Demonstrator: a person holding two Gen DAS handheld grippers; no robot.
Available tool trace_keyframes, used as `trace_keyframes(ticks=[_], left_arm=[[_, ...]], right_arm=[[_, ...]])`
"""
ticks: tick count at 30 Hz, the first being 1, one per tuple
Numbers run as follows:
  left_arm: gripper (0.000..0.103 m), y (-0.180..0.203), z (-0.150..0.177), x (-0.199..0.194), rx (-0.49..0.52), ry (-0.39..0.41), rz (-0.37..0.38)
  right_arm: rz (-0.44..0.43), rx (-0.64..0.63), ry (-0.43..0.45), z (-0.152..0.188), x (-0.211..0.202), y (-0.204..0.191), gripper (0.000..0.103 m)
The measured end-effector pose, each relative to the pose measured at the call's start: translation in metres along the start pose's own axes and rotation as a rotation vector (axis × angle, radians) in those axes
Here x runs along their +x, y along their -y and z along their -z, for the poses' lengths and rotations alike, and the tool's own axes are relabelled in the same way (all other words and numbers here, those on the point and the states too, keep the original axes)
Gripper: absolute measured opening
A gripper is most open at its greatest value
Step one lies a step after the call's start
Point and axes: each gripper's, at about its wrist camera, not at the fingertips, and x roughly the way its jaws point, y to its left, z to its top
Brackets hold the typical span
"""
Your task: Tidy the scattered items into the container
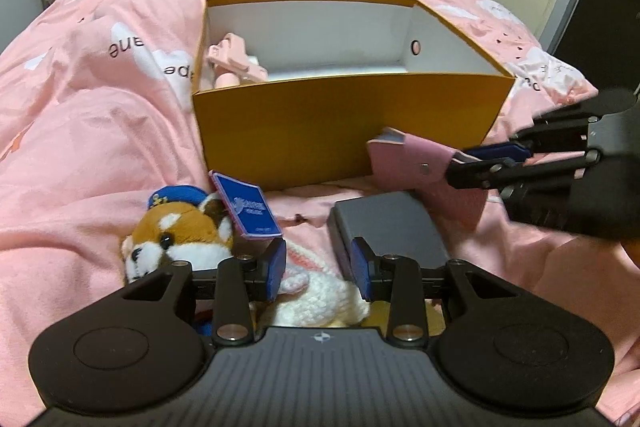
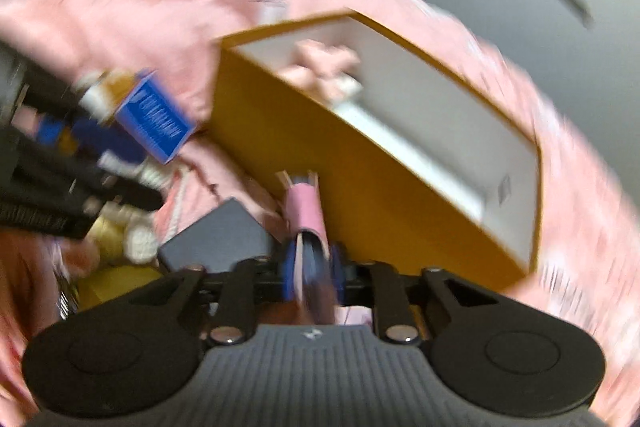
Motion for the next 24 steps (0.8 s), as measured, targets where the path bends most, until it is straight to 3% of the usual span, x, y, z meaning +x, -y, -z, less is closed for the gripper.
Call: trace_keyframes(ticks=[3,6,14,16,20,24], left_arm=[[0.040,0.007,-0.003,0.003,0.008,-0.002,0.030],[0.040,0.016,-0.006,0.007,0.011,-0.021,0.078],[0.041,0.022,-0.012,0.039,-0.023,-0.115,0.019],[0.047,0.022,-0.014,0.044,-0.033,-0.124,0.015],[0.072,0.016,-0.017,0.059,-0.099,-0.169,0.069],[0.082,0.009,-0.020,0.070,-0.144,-0.199,0.101]], right_arm=[[-0.068,0.222,-0.022,0.016,-0.005,0.032,0.017],[-0.102,0.349,-0.029,0.028,-0.006,0.048,0.017],[-0.107,0.438,-0.032,0.050,0.002,0.064,0.021],[-0.116,0.462,-0.028,0.055,0.002,0.070,0.022],[-0.137,0.494,-0.022,0.062,0.005,0.078,0.023],[-0.159,0.513,-0.016,0.066,0.008,0.083,0.024]])
